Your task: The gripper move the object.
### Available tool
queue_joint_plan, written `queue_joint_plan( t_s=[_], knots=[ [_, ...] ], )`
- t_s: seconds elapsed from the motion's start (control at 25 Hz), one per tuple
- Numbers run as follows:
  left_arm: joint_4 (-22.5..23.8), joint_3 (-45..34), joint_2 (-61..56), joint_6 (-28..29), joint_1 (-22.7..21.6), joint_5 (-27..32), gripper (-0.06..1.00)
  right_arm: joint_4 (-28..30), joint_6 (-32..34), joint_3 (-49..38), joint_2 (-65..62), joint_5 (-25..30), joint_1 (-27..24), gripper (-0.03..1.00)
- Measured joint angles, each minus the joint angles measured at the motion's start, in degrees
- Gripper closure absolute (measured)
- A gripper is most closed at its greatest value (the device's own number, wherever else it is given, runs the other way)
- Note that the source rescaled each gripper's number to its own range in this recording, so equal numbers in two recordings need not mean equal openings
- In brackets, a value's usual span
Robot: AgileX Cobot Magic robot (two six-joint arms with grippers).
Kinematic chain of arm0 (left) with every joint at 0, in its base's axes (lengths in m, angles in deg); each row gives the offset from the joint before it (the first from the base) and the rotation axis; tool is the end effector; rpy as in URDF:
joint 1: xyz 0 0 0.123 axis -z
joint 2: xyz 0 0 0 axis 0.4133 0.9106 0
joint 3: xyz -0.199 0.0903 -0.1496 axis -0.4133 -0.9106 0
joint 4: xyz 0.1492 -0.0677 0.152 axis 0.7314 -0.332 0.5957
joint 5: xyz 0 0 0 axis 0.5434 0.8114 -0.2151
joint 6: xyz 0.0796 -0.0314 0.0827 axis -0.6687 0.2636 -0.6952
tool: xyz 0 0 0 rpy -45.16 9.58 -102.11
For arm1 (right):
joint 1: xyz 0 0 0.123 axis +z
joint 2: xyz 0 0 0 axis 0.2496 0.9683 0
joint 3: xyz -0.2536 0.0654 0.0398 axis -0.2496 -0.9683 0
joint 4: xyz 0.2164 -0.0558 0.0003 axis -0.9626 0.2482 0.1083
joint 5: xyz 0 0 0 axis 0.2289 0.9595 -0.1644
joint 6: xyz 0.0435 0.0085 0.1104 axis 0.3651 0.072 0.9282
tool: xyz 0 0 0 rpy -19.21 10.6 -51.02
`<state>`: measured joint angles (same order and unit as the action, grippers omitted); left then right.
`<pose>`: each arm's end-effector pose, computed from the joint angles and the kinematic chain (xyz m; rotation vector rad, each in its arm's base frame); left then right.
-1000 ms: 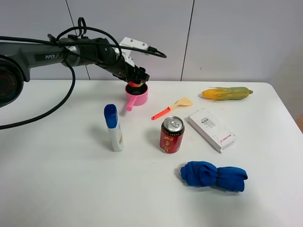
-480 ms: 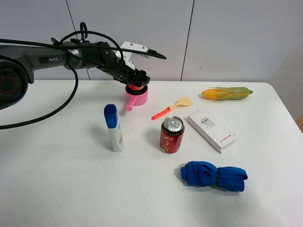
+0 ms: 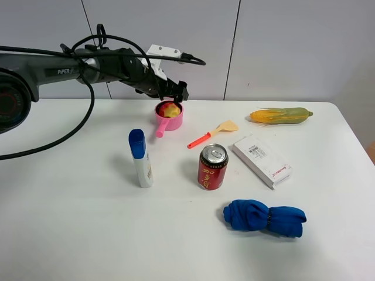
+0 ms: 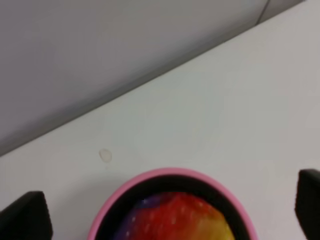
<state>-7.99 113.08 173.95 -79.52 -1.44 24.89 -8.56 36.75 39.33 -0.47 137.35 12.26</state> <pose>0.4590 -0.2098 0.1496 0.4732 2.2409 -0.3646 0.0149 -0.0023 0.2494 0.0864 2.0444 -0.0156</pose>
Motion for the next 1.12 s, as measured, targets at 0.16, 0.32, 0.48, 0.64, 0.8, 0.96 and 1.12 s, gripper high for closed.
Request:
queue_joint_plan(
  t_s=[0.16,0.32,0.48,0.64,0.8,0.96,1.12],
  knots=[
    [1.68,0.00,-6.41,0.32,-0.46,0.15,-0.05,0.00,0.00,0.00,0.00,0.00,0.00,-0.03],
    [8.34,0.00,-15.49,0.72,-1.92,3.25,-0.05,0.00,0.00,0.00,0.00,0.00,0.00,-0.03],
    [16.12,0.00,-25.14,2.71,-3.75,11.27,-0.05,0.00,0.00,0.00,0.00,0.00,0.00,-0.03],
    [22.39,-1.51,-34.93,5.55,-6.07,19.05,-0.05,0.00,0.00,0.00,0.00,0.00,0.00,-0.03],
    [25.92,-9.62,-47.07,6.87,-9.21,22.28,-0.05,0.00,0.00,0.00,0.00,0.00,0.00,-0.03],
    [26.79,-23.82,-61.69,7.13,-13.84,22.74,-0.05,0.00,0.00,0.00,0.00,0.00,0.00,-0.03],
    [27.13,-39.42,-77.82,7.28,-19.76,23.10,-0.05,0.00,0.00,0.00,0.00,0.00,0.00,-0.03]
  ],
)
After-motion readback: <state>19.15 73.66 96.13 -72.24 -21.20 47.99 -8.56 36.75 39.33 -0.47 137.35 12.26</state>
